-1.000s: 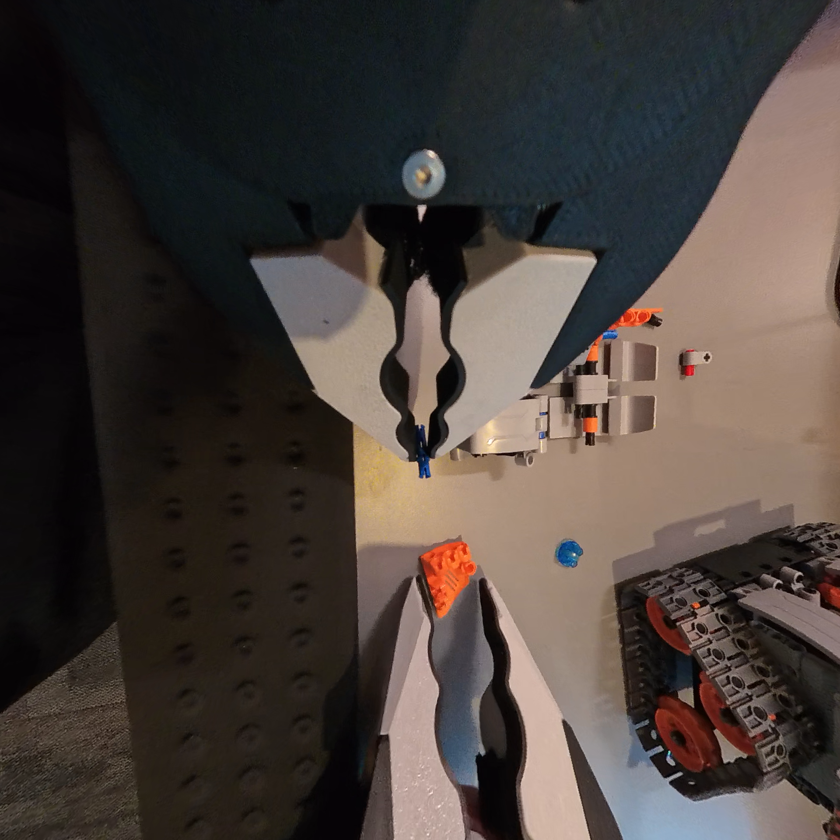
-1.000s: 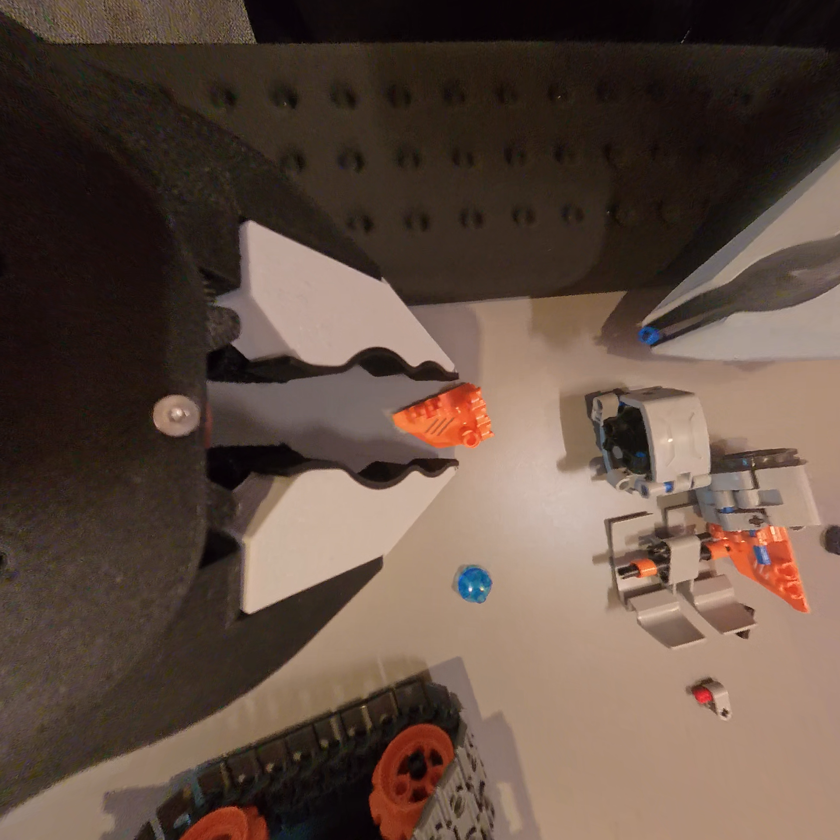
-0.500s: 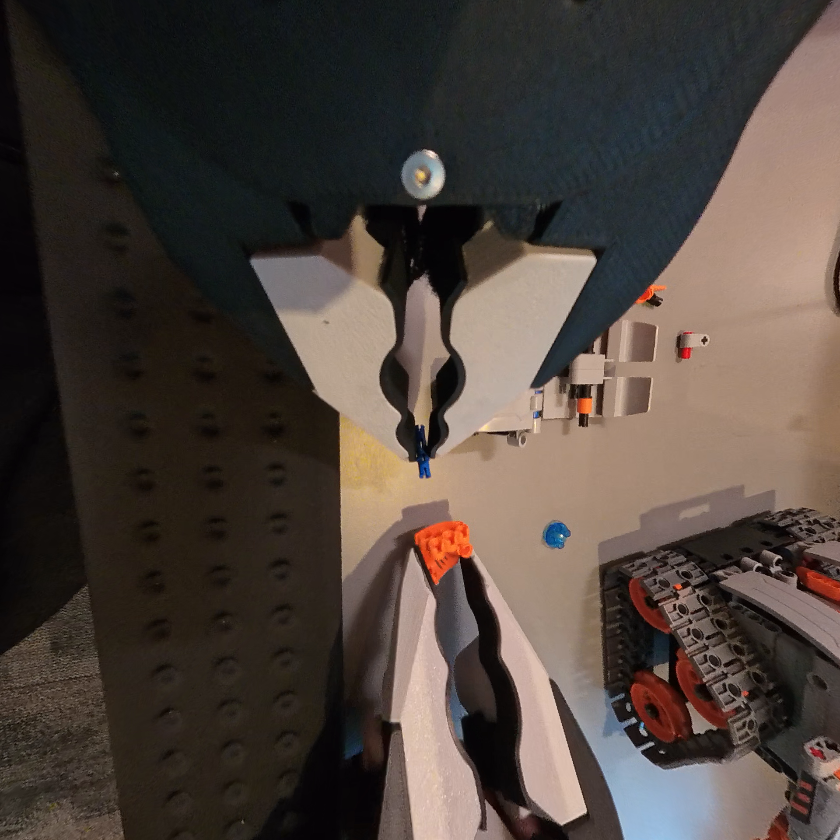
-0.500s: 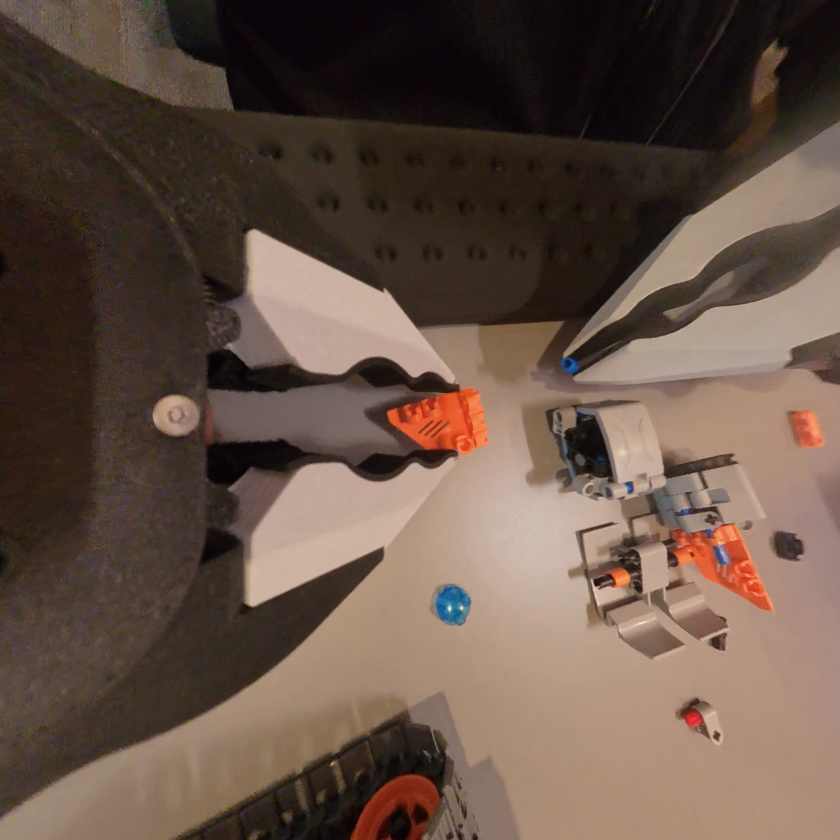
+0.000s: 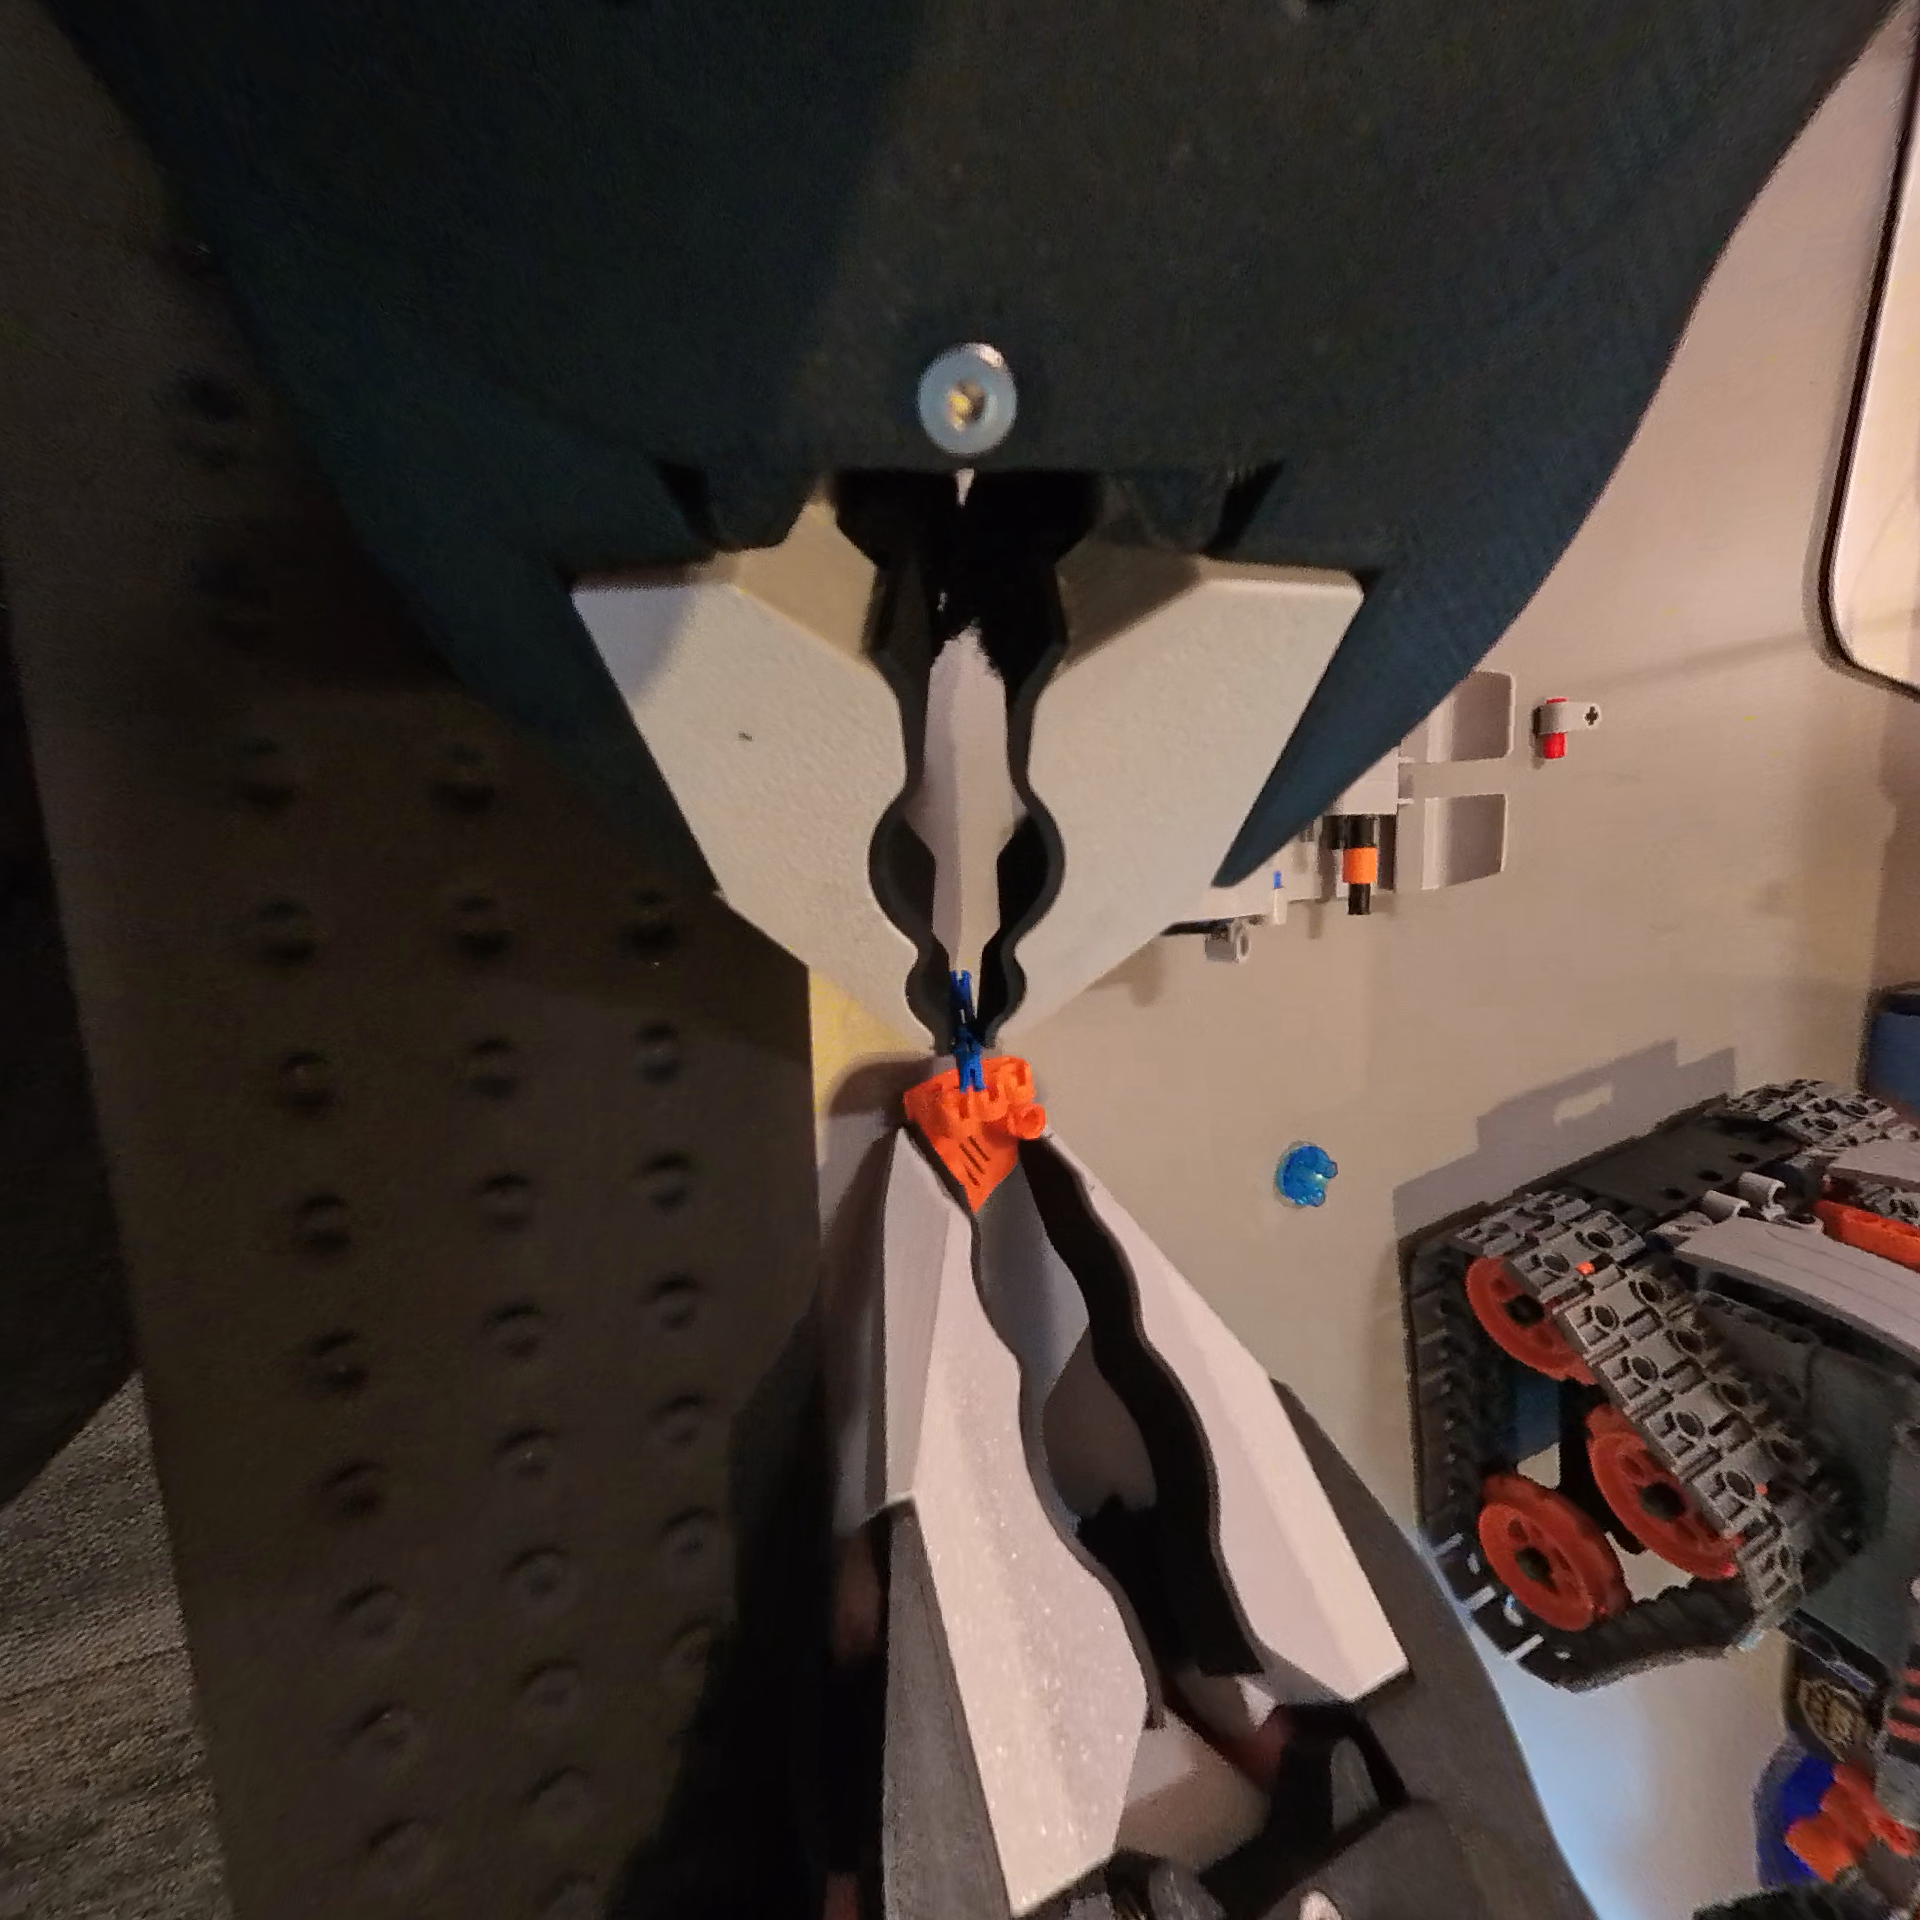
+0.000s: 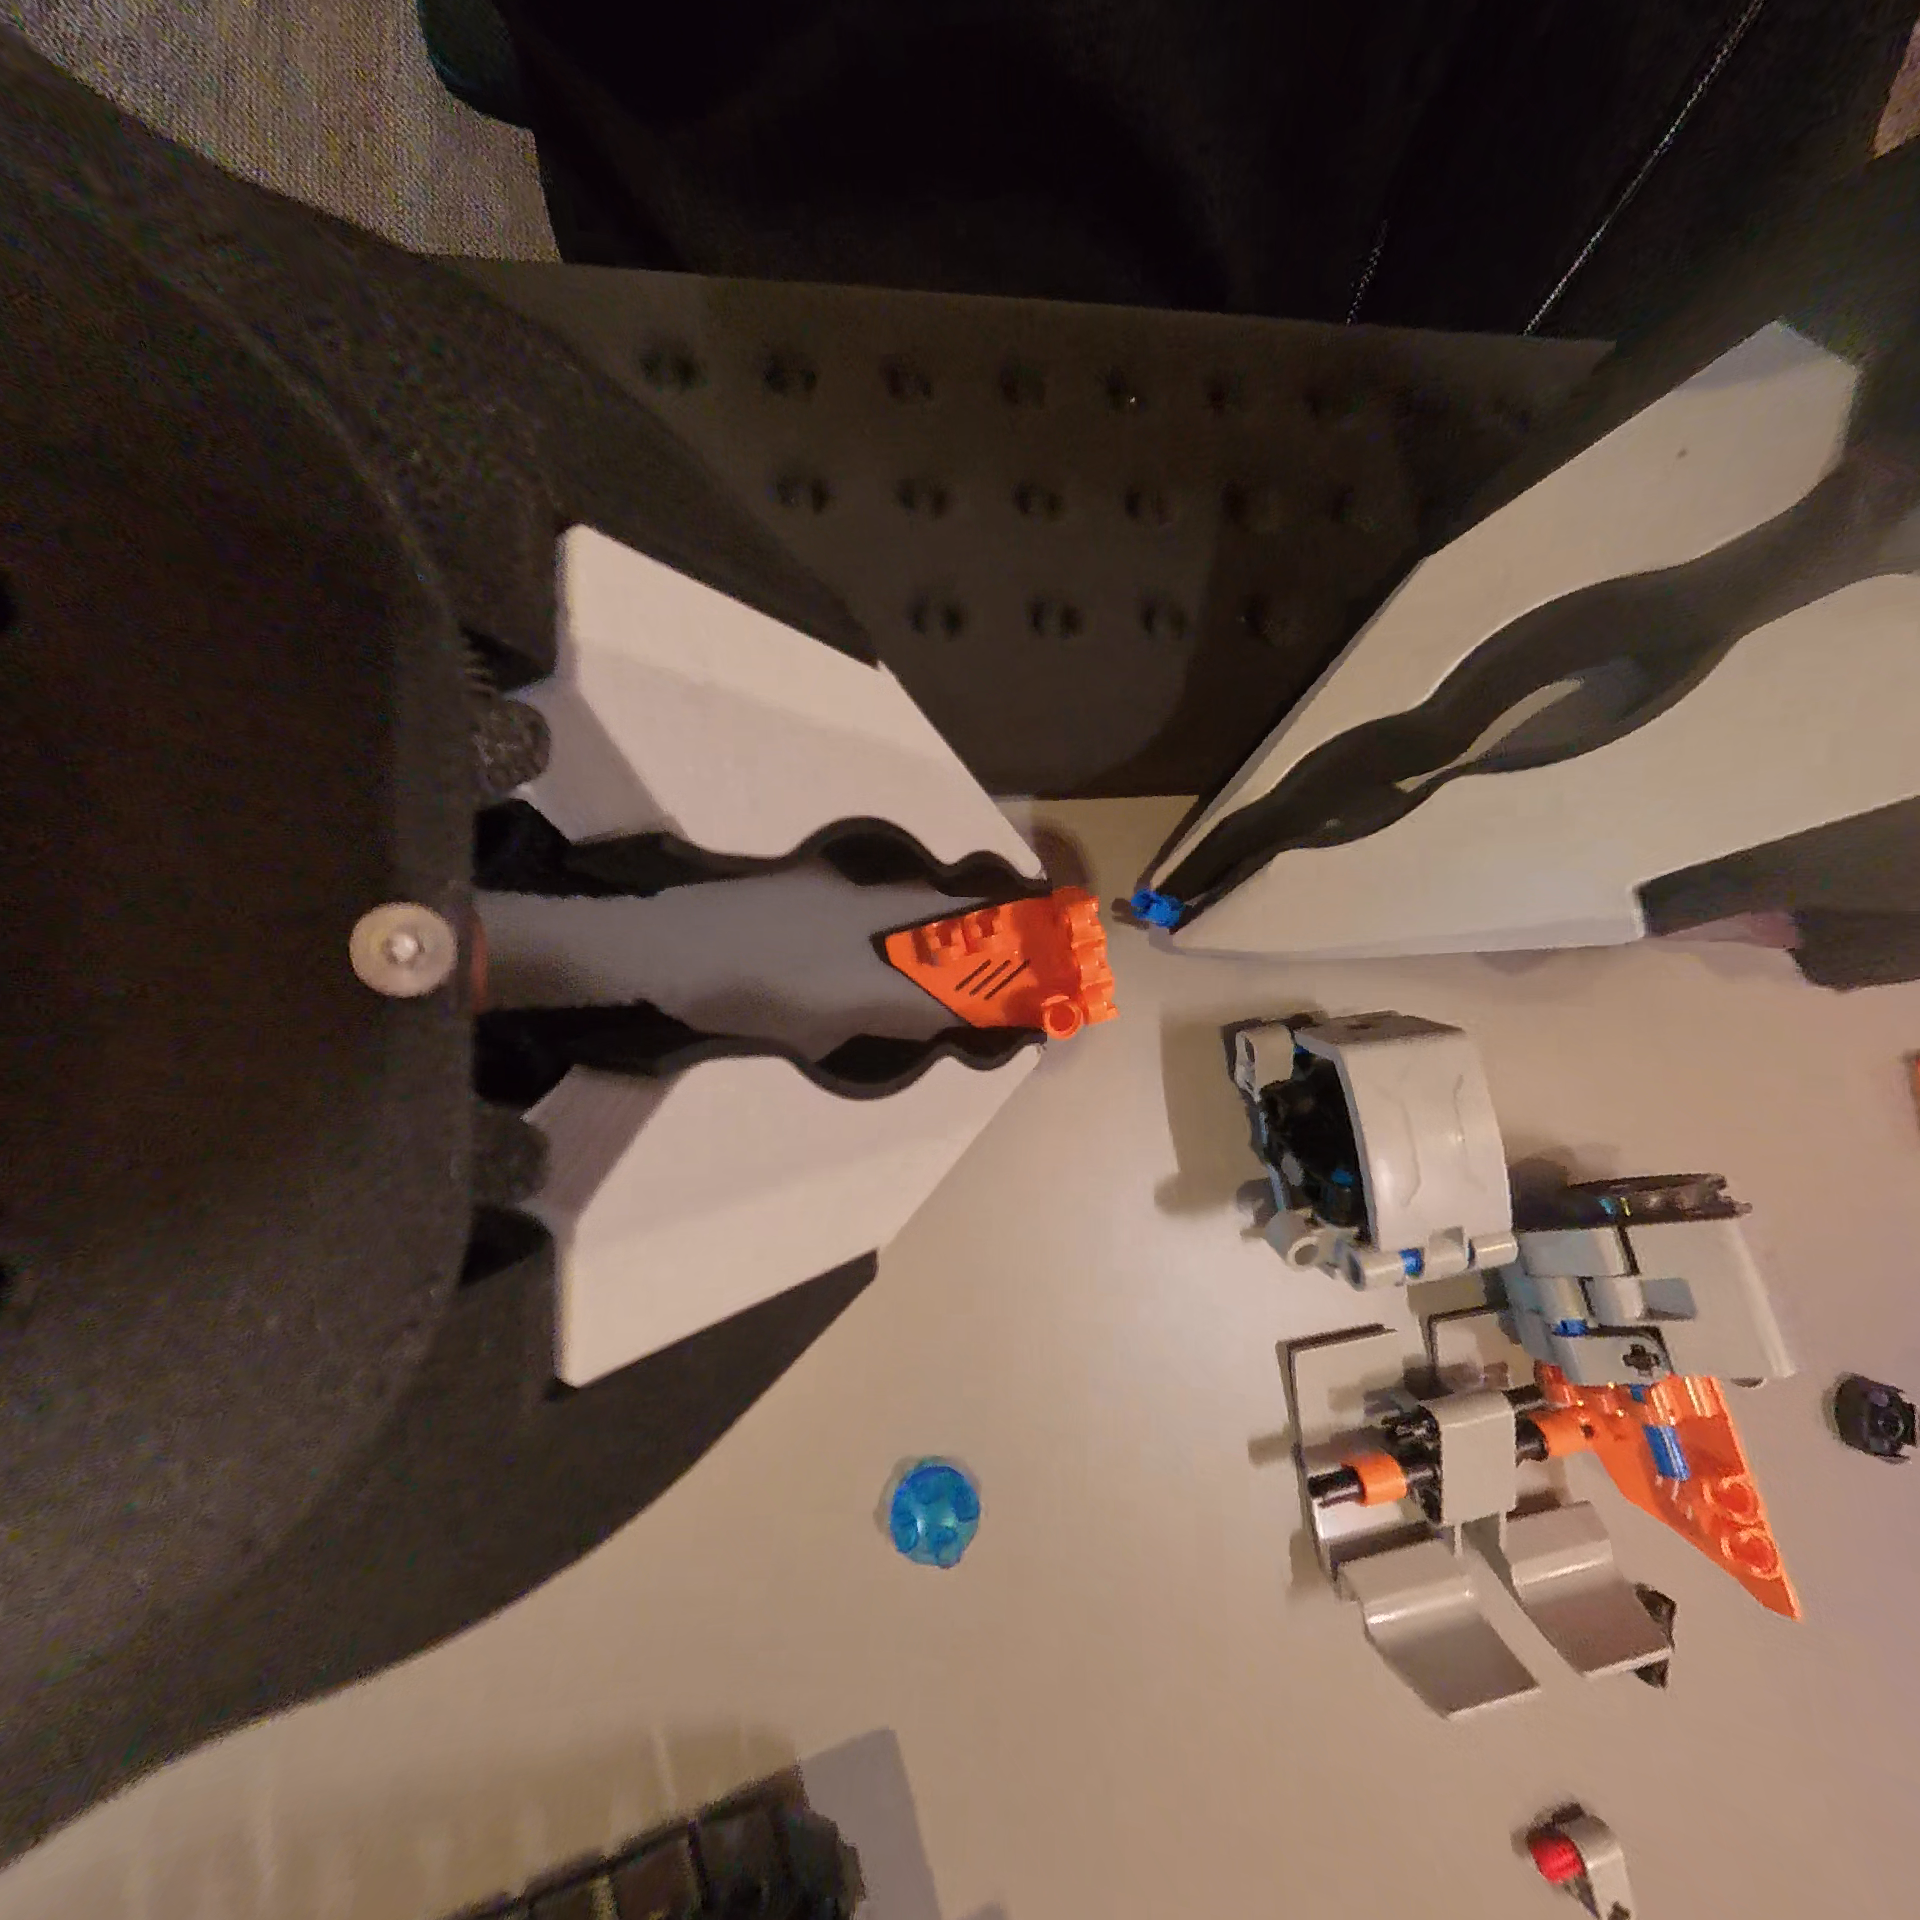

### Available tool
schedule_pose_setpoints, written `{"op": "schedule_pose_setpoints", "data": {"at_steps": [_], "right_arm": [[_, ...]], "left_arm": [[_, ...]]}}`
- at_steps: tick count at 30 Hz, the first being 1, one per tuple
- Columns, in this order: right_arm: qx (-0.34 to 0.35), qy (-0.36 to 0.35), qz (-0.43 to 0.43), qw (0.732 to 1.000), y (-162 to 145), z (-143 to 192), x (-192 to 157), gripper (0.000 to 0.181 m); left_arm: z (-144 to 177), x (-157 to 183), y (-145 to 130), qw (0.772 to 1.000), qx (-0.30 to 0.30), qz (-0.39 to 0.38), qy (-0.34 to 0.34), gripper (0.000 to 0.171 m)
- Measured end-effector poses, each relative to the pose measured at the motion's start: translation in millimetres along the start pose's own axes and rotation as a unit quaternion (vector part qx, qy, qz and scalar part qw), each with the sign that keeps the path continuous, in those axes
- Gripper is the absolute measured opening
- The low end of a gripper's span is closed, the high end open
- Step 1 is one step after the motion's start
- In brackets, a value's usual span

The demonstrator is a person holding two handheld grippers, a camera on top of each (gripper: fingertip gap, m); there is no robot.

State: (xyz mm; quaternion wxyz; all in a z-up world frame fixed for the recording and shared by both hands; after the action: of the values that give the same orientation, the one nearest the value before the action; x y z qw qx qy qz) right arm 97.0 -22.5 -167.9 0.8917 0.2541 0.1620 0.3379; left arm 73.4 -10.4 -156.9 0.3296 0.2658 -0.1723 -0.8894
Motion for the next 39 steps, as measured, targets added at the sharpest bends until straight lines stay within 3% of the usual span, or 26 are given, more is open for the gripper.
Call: {"op": "schedule_pose_setpoints", "data": {"at_steps": [6, 21, 32, 39], "right_arm": [[-0.013, -0.039, 0.015, 0.999, 0, -2, 3, 0.022], [-0.037, -0.112, 0.044, 0.992, 3, -3, 8, 0.022], [-0.032, -0.103, 0.037, 0.994, -1, 1, 8, 0.023], [0.05, -0.088, 0.018, 0.995, 19, 23, 5, 0.021]], "left_arm": [[-9, -1, -7, 0.999, -0.035, -0.012, 0.018, 0.002], [-11, -3, -6, 0.999, -0.039, -0.011, 0.022, 0.002], [-10, -1, -8, 0.999, -0.032, 0.003, 0.006, 0.002], [1, -8, -2, 0.999, -0.008, -0.006, 0.044, 0.002]]}}
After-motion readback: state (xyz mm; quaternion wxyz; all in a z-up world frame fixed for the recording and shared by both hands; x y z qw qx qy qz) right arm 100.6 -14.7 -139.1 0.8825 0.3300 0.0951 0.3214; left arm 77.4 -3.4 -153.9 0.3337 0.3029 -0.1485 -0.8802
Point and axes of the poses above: each gripper's, where its closed fingertips meet, z back along the fingers, y out of its top, x = y × z across the jaws, the point moved 1 cm from there along z, back along the fingers, and after that the axes turned 9 degrees about -x, right-handed, at the moved point
